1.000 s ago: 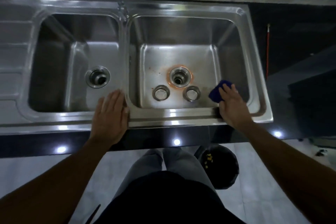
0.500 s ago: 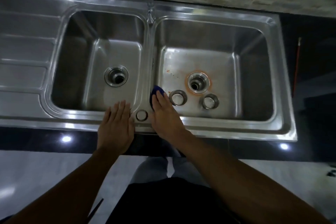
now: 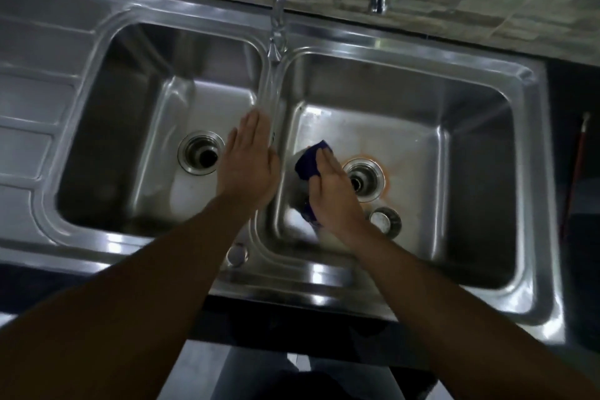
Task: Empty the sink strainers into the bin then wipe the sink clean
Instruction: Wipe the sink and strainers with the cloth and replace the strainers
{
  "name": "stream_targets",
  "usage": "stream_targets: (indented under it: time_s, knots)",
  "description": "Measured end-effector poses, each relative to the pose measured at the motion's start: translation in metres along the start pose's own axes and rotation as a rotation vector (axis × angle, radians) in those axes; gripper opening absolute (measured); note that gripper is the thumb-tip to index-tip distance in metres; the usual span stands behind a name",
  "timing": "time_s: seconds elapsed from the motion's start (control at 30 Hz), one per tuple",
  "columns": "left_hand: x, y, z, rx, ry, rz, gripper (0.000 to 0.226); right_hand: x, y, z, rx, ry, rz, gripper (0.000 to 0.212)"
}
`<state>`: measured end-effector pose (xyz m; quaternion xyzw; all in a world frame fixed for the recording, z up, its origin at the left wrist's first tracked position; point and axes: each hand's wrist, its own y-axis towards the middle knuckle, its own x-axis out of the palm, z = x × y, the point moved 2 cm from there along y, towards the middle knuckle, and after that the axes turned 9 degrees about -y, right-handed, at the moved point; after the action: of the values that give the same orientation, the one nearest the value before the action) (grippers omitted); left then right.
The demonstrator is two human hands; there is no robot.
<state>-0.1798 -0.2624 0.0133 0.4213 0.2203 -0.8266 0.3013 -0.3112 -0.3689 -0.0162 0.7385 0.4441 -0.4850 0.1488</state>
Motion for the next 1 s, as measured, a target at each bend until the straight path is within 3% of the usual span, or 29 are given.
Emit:
stream_targets:
  time_s: [0.2, 0.27, 0.37, 0.6, 0.73, 0.9, 1.0]
  knots:
    - [0.022, 0.032, 0.002, 0.074, -0.04, 0.047, 0.054, 0.03, 0.087, 0.03, -0.05, -0.108, 0.037, 0.059]
    - [0.025, 0.032, 0.0, 0.081, -0.044, 0.064, 0.054, 0.051, 0.11, 0.034, -0.093, -0.097, -0.031, 0.065]
    - [0.027, 0.036, 0.0, 0.08, -0.028, 0.086, 0.055, 0.085, 0.134, 0.034, -0.239, -0.287, -0.147, 0.066]
    - [0.027, 0.037, 0.005, 0.086, 0.018, 0.111, 0.056, 0.098, 0.147, 0.06, -0.208, -0.303, -0.039, 0.064]
    - [0.024, 0.035, 0.01, 0.094, -0.003, 0.106, 0.057, 0.074, 0.134, 0.12, -0.057, -0.371, 0.008, 0.066]
    - [0.024, 0.036, 0.008, 0.089, 0.052, 0.069, 0.06, 0.005, 0.094, 0.257, 0.343, -0.413, 0.059, 0.068]
    - [0.027, 0.037, 0.007, 0.096, 0.08, 0.085, 0.058, -0.019, 0.08, 0.289, 0.451, -0.449, 0.012, 0.065]
